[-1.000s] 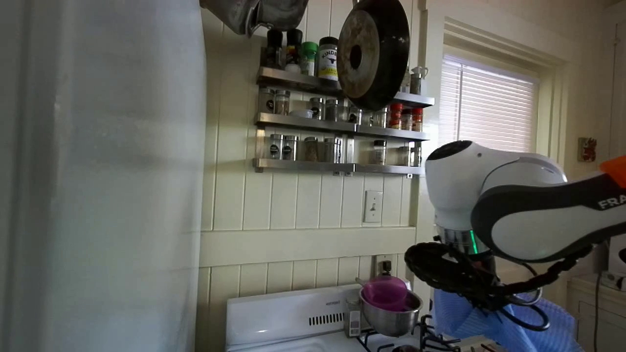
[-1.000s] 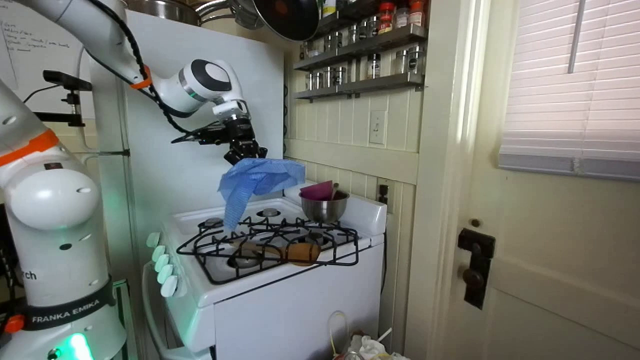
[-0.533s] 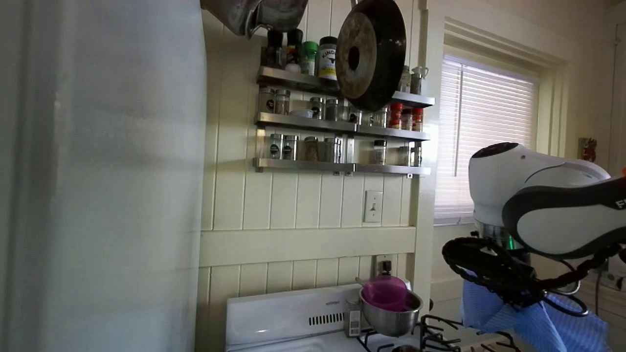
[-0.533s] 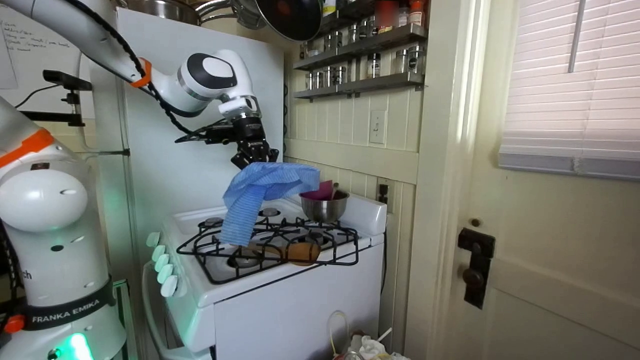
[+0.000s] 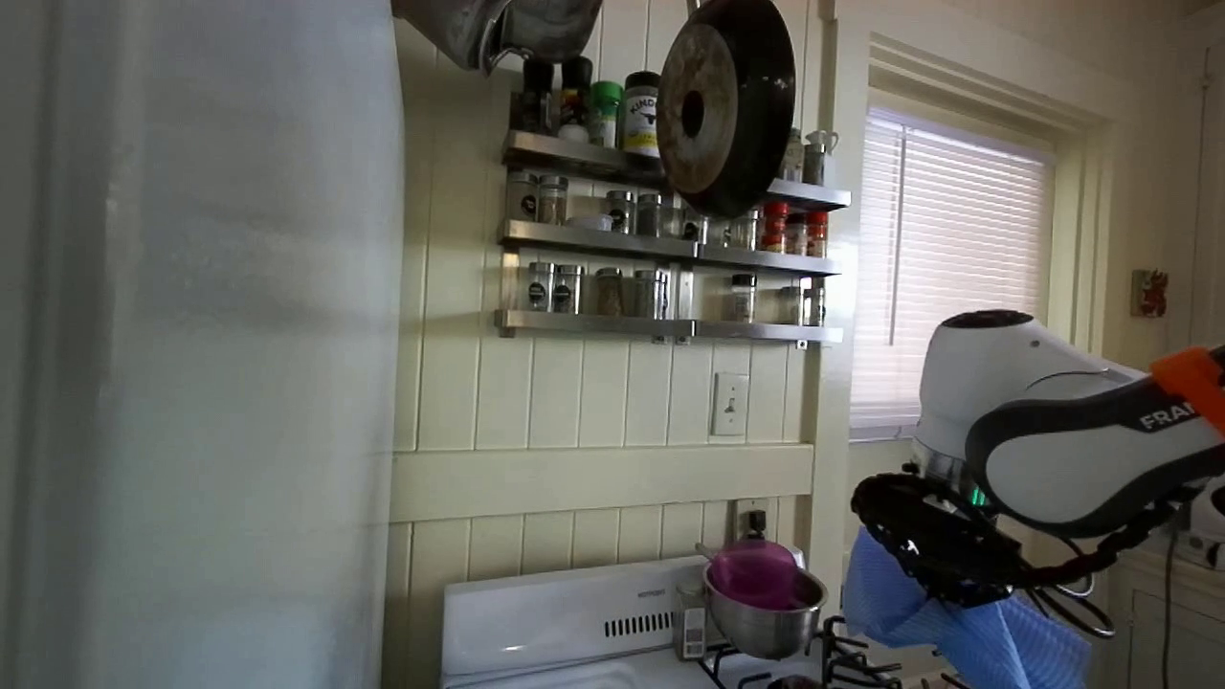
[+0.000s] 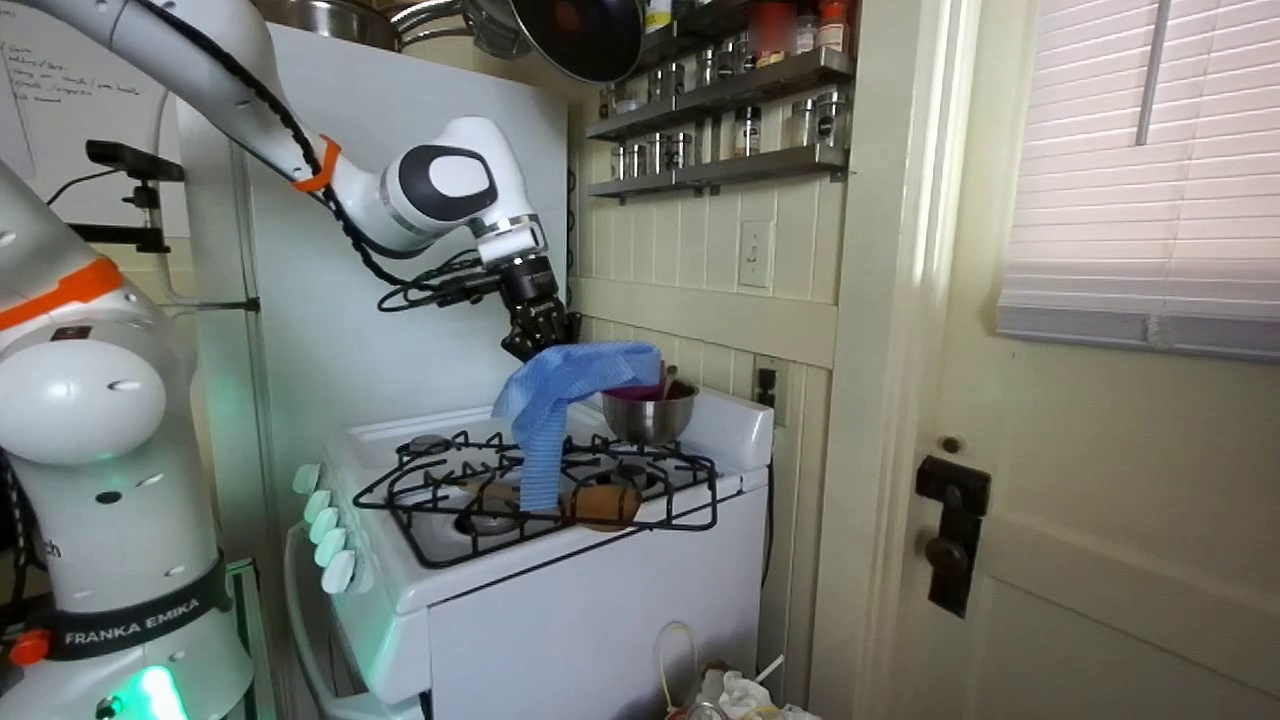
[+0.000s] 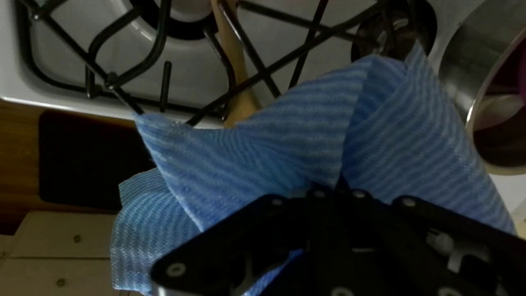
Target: Use the blue towel to wipe the stove
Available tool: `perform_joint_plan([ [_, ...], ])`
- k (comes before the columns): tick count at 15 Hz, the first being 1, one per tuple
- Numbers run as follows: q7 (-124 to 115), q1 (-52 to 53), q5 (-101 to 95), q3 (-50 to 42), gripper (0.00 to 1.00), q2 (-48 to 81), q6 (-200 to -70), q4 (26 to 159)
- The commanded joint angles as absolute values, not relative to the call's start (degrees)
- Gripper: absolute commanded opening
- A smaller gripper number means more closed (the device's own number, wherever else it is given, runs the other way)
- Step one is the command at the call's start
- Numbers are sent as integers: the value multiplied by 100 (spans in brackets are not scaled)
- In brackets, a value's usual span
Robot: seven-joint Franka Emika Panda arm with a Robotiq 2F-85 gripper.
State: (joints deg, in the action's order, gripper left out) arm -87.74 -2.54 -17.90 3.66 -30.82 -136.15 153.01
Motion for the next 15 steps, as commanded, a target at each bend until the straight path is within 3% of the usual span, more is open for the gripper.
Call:
perform_joint_plan([
  [1, -8740, -261, -1087, 547, 29, -2843, -13863, 15477],
  [2, -8724, -262, -972, 592, 29, -2784, -13829, 15487],
  [11, -9220, -434, -1192, 1231, 96, -3269, -13333, 15503],
  [15, -8325, -12, -1104, 1359, 100, -3416, -13011, 15322],
])
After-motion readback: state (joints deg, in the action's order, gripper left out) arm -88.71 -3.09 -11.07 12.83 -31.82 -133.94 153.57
